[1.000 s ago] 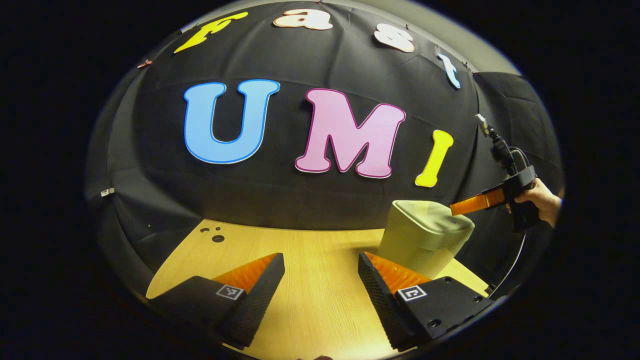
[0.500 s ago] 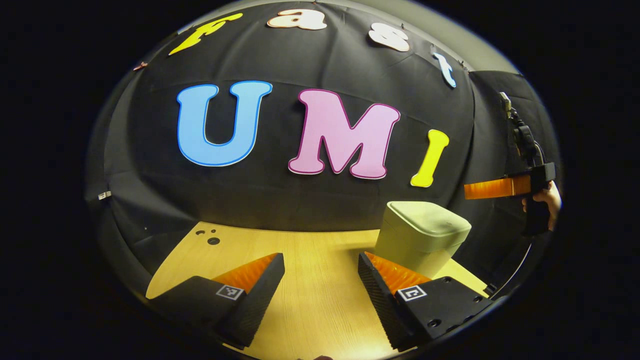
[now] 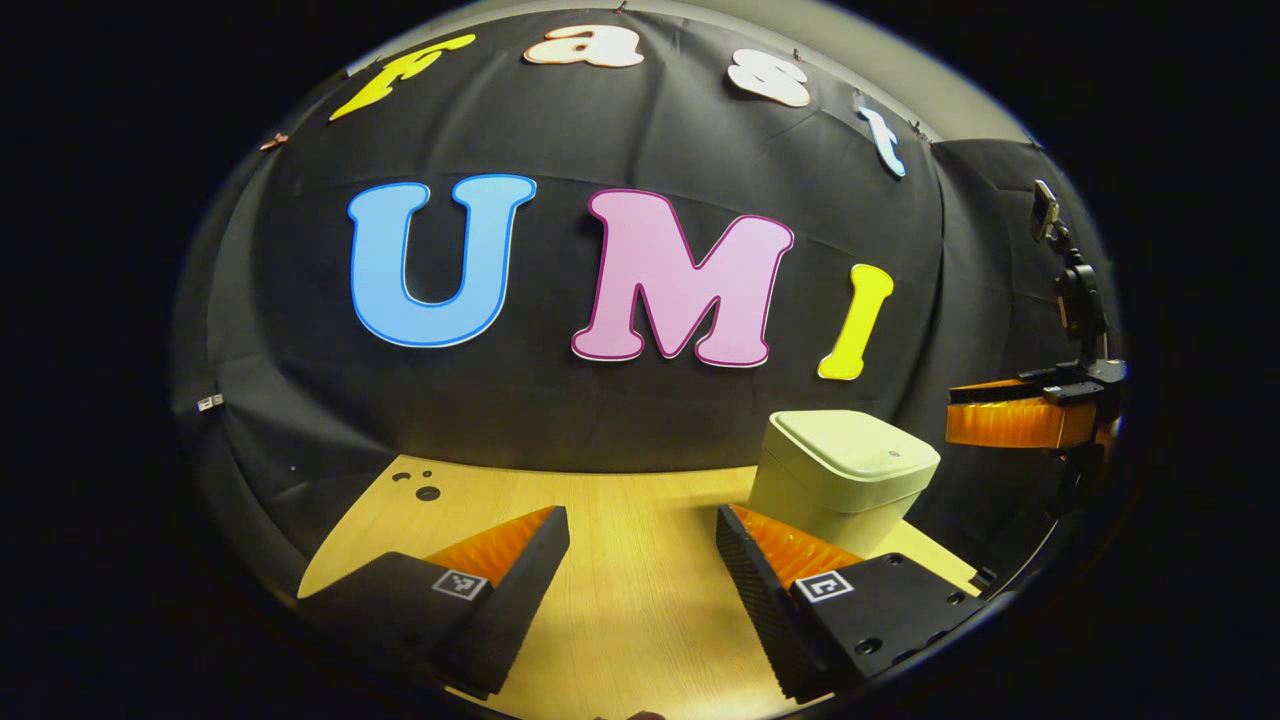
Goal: Press the lid of the desktop garbage bin to open it, pick up the crumpled paper on the desktop and throw it into the bin, then pick up the pop can on the desktop and drop it into the bin, and finally close the garbage bin lid.
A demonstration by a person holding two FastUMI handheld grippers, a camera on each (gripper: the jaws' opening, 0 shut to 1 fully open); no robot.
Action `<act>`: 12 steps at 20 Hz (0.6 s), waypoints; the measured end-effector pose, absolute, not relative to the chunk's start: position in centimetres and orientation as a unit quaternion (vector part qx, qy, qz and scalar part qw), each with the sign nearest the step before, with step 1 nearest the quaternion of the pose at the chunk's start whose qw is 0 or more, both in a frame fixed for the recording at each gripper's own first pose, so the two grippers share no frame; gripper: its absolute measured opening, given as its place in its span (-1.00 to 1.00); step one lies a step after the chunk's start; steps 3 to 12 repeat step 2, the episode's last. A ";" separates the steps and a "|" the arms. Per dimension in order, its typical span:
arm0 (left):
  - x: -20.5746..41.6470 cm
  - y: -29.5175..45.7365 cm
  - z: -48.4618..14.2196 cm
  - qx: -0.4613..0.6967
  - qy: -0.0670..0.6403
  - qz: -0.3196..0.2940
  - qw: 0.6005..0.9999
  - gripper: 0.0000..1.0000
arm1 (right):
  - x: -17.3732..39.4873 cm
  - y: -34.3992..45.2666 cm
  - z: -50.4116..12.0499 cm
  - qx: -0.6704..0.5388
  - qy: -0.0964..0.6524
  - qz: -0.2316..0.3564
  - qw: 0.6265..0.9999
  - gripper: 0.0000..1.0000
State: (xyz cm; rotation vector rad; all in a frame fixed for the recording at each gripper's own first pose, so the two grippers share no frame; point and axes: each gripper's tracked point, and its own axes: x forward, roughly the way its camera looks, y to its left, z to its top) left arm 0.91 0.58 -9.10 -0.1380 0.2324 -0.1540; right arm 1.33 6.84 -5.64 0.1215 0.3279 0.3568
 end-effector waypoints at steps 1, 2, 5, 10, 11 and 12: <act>0.8 0.6 -9.1 -0.070 0.115 -0.076 0.988 0.92 | 1.2 6.9 -5.8 0.059 0.161 0.175 0.970 0.94; 0.8 0.7 -9.0 -0.071 0.115 -0.076 0.988 0.92 | 1.1 6.9 -6.3 0.057 0.162 0.171 0.970 0.94; 0.8 0.7 -9.0 -0.071 0.115 -0.076 0.988 0.92 | 1.1 6.9 -6.3 0.057 0.162 0.171 0.970 0.94; 0.8 0.7 -9.0 -0.071 0.115 -0.076 0.988 0.92 | 1.1 6.9 -6.3 0.057 0.162 0.171 0.970 0.94; 0.8 0.7 -9.0 -0.071 0.115 -0.076 0.988 0.92 | 1.1 6.9 -6.3 0.057 0.162 0.171 0.970 0.94; 0.8 0.7 -9.0 -0.071 0.115 -0.076 0.988 0.92 | 1.1 6.9 -6.3 0.057 0.162 0.171 0.970 0.94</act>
